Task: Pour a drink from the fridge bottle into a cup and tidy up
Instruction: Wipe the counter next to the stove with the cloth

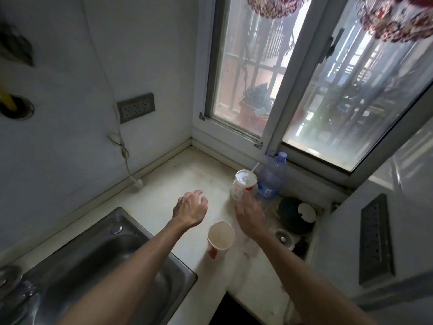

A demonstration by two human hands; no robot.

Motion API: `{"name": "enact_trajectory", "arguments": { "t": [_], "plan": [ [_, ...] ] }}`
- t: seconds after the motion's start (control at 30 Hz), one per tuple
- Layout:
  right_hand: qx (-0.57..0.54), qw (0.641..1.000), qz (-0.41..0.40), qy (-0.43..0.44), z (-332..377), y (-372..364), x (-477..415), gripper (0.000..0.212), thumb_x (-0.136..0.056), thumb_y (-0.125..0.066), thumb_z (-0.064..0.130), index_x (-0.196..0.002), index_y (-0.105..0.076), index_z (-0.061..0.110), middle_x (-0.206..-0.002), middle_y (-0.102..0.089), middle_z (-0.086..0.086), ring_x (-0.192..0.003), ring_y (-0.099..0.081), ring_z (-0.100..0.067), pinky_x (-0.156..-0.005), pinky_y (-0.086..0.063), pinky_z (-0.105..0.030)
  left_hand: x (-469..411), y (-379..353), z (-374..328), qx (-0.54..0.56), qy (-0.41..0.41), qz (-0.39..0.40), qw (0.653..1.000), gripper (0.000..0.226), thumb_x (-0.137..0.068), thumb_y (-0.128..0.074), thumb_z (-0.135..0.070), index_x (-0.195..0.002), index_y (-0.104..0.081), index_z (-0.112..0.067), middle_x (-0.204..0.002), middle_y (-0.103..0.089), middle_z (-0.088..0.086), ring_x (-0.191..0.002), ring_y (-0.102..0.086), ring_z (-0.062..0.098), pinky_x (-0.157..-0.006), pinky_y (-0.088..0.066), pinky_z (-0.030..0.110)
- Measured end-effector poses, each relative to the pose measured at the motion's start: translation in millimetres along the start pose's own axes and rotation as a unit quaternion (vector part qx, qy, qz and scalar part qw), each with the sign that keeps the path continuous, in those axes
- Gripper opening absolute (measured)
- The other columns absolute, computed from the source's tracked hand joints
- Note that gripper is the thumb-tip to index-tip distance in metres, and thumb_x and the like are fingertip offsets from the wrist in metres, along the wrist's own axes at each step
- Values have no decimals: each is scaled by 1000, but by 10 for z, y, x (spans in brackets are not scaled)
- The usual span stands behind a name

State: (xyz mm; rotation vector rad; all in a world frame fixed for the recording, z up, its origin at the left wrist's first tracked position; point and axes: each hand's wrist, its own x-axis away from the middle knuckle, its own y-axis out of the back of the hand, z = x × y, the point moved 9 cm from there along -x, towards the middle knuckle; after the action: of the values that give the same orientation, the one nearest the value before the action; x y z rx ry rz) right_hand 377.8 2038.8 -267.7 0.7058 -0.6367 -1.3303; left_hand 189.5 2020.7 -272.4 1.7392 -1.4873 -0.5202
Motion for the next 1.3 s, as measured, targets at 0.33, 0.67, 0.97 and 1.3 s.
{"name": "enact_trajectory", "arguments": {
  "t": [0.33, 0.67, 0.97, 1.3],
  "plan": [
    [140, 980, -18, 142, 1238, 460, -216, 58, -101, -35, 34, -153, -20, 14, -141, -49, -13, -126, -45, -32, -99, -43, -48, 275, 1103, -507, -210, -38, -150, 965, 38, -95, -30, -35, -107, -58, -12, -118, -63, 13, -112, -51, 31, -94, -40, 42],
    [183, 956, 31, 229, 1922, 263, 71, 50, -100, -32, 40, -142, -34, 13, -140, -48, -13, -129, -41, -31, -96, -39, -47, 821, 1836, -231, -267, 60, -237, 932, 44, -97, -30, -40, -115, -59, -13, -122, -60, 13, -114, -53, 29, -95, -40, 44],
    [164, 920, 134, 330, 2442, -543, 716, 50, -100, -31, 40, -143, -29, 14, -140, -47, -13, -129, -41, -31, -98, -41, -48, 2011, 2307, 918, -288, 222, -261, 894, 42, -97, -32, -39, -117, -58, -13, -123, -60, 13, -116, -53, 30, -95, -42, 42],
    [168, 853, 188, 457, 3624, -1284, 2001, 47, -101, -30, 45, -138, -33, 16, -138, -49, -12, -126, -44, -32, -99, -41, -49, 3678, 2882, 1880, -266, 345, -323, 840, 40, -98, -33, -37, -115, -57, -12, -123, -59, 14, -115, -53, 31, -94, -42, 44]
  ]
}}
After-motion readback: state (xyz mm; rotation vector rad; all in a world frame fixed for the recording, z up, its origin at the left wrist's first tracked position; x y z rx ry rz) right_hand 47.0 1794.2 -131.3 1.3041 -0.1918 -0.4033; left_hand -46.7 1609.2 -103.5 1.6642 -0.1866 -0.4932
